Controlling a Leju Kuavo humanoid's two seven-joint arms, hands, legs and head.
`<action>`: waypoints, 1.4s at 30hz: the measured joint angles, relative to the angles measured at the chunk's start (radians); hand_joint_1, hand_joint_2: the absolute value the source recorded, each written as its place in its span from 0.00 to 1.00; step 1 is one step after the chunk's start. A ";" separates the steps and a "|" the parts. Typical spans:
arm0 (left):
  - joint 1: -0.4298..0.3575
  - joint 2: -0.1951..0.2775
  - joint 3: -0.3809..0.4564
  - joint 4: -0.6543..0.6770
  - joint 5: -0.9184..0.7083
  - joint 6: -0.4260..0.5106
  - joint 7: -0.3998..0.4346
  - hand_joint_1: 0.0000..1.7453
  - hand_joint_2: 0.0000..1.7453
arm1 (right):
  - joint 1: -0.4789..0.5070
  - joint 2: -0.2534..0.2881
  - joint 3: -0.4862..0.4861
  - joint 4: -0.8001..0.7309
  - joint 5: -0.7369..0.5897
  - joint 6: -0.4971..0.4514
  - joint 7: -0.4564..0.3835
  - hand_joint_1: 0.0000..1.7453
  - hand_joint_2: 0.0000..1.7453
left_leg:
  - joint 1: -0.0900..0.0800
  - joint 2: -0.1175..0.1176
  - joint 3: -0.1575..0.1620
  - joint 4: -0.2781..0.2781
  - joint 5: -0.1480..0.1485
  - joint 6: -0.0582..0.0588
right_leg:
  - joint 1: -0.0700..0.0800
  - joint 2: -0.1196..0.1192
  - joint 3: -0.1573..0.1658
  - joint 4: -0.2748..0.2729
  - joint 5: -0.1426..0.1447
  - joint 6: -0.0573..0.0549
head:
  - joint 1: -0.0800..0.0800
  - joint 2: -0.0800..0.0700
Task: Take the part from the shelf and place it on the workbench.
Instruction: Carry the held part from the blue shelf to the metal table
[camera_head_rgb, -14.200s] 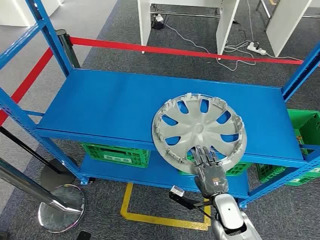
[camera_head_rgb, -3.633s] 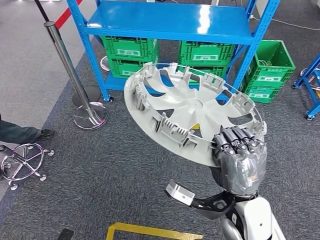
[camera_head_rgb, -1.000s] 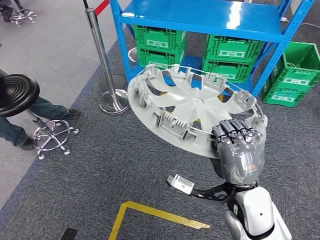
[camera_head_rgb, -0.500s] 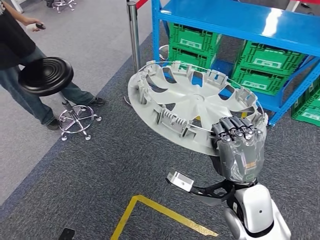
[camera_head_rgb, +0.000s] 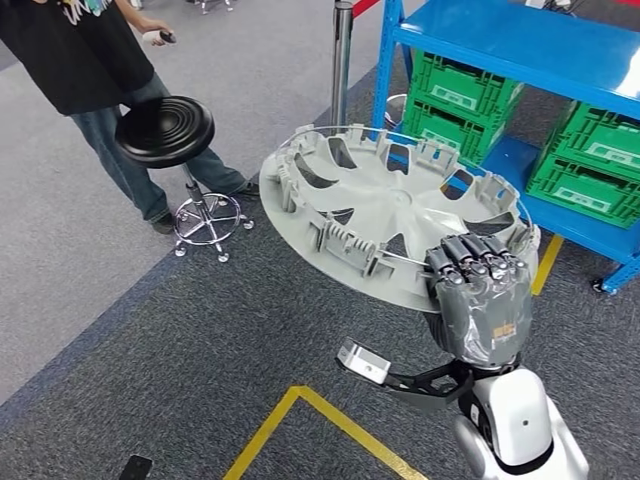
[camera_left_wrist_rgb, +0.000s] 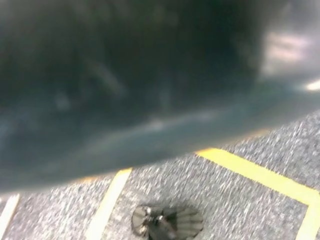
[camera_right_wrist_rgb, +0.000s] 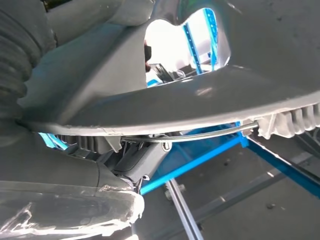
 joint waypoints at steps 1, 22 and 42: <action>0.001 0.000 0.000 0.000 0.001 0.000 0.001 0.00 0.00 | 0.000 0.000 0.000 0.000 0.000 0.001 0.002 1.00 1.00 | -0.001 0.024 -0.011 0.023 -0.016 -0.006 | -0.001 -0.012 0.001 -0.002 0.001 -0.005 | -0.004 0.000; -0.005 0.000 0.000 0.000 0.009 0.000 0.026 0.00 0.00 | -0.010 -0.021 0.024 0.008 0.000 0.002 0.024 1.00 1.00 | -0.003 0.058 0.018 -0.018 -0.002 0.034 | 0.012 -0.044 -0.136 0.282 -0.129 0.015 | -0.003 0.000; -0.005 0.007 0.001 0.001 0.009 0.028 0.131 0.00 0.00 | -0.008 -0.023 0.026 0.007 0.000 0.005 -0.014 1.00 1.00 | -0.024 0.167 -0.015 0.040 -0.006 0.021 | 0.019 -0.139 0.006 0.014 -0.027 -0.014 | -0.023 0.000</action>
